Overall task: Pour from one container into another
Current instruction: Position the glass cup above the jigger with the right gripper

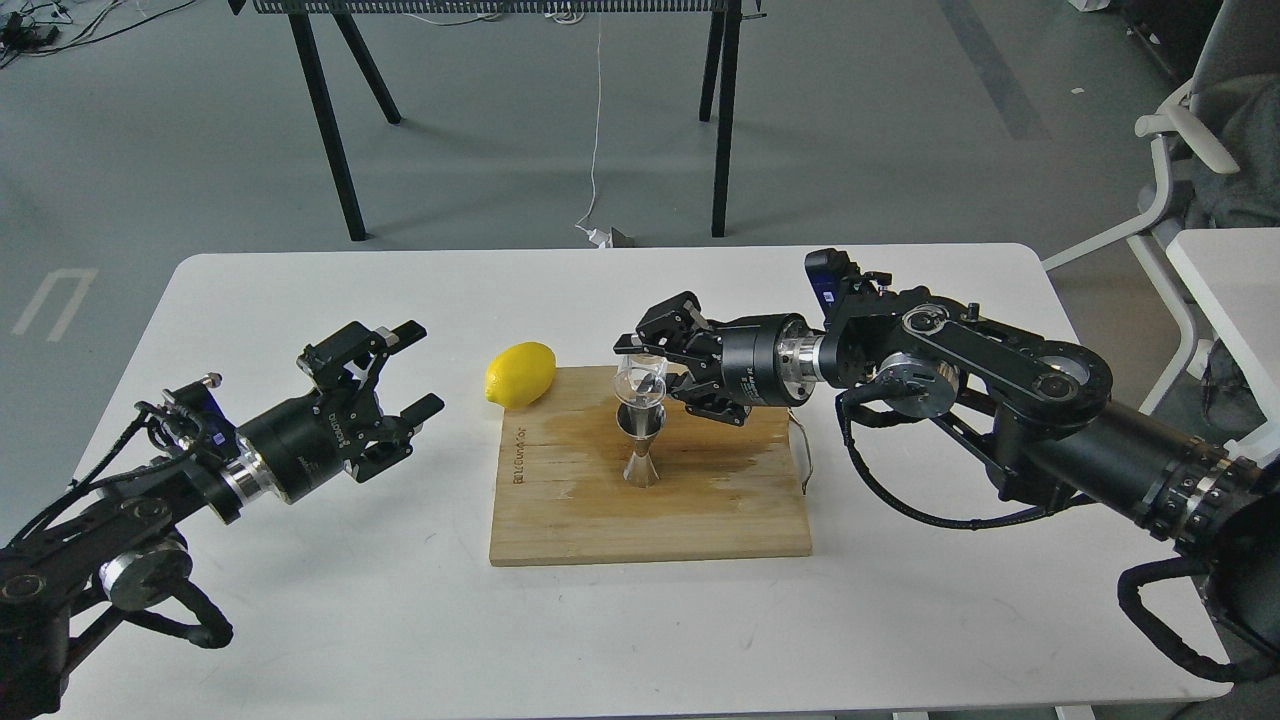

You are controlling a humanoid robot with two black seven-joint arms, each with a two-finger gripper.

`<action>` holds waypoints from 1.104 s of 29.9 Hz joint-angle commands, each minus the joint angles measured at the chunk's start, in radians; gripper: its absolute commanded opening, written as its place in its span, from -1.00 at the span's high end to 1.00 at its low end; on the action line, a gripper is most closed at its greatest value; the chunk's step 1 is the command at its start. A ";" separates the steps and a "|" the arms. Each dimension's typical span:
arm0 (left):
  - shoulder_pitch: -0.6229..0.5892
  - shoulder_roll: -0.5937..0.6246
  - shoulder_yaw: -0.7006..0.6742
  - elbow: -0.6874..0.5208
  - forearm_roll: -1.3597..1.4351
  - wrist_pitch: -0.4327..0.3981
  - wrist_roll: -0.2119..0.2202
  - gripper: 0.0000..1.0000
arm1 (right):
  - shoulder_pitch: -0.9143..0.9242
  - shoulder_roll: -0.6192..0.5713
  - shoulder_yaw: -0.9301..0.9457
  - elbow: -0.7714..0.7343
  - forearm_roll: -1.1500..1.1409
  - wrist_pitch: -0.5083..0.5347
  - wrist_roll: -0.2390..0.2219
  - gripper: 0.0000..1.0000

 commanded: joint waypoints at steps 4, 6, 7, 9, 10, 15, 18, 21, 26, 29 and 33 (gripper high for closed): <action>0.000 0.001 0.000 0.000 0.000 0.000 0.000 -0.97 | 0.020 0.000 -0.013 0.000 -0.036 0.003 0.000 0.06; 0.000 0.001 0.000 0.000 0.000 0.000 0.000 -0.97 | 0.023 0.000 -0.013 0.000 -0.053 0.005 0.000 0.06; 0.000 0.000 0.000 0.000 0.000 0.000 0.000 -0.97 | 0.025 0.000 -0.013 0.002 -0.066 0.005 0.000 0.06; 0.000 0.001 0.000 0.000 0.000 0.000 0.000 -0.97 | 0.028 0.000 -0.013 0.002 -0.086 0.005 0.000 0.06; 0.000 0.001 0.000 0.000 0.000 0.000 0.000 -0.97 | 0.028 0.000 -0.013 0.002 -0.090 0.005 0.000 0.06; 0.000 0.001 0.000 0.000 0.000 0.000 0.000 -0.97 | 0.046 0.000 -0.044 0.005 -0.092 0.005 0.000 0.06; 0.000 0.001 0.000 0.000 0.000 0.000 0.000 -0.97 | 0.054 0.000 -0.058 0.006 -0.092 0.006 0.000 0.05; 0.000 0.001 0.000 0.000 0.000 0.000 0.000 -0.97 | 0.055 0.006 -0.061 0.008 -0.092 0.006 0.000 0.05; 0.000 0.001 0.000 0.000 0.000 0.000 0.000 -0.97 | 0.065 0.008 -0.064 0.009 -0.092 0.011 0.000 0.05; 0.000 0.001 0.000 0.000 0.000 0.000 0.000 -0.97 | 0.068 0.008 -0.064 0.009 -0.093 0.013 0.000 0.05; 0.000 0.001 0.000 0.000 0.000 0.000 0.000 -0.97 | 0.077 0.008 -0.065 0.011 -0.118 0.013 0.000 0.05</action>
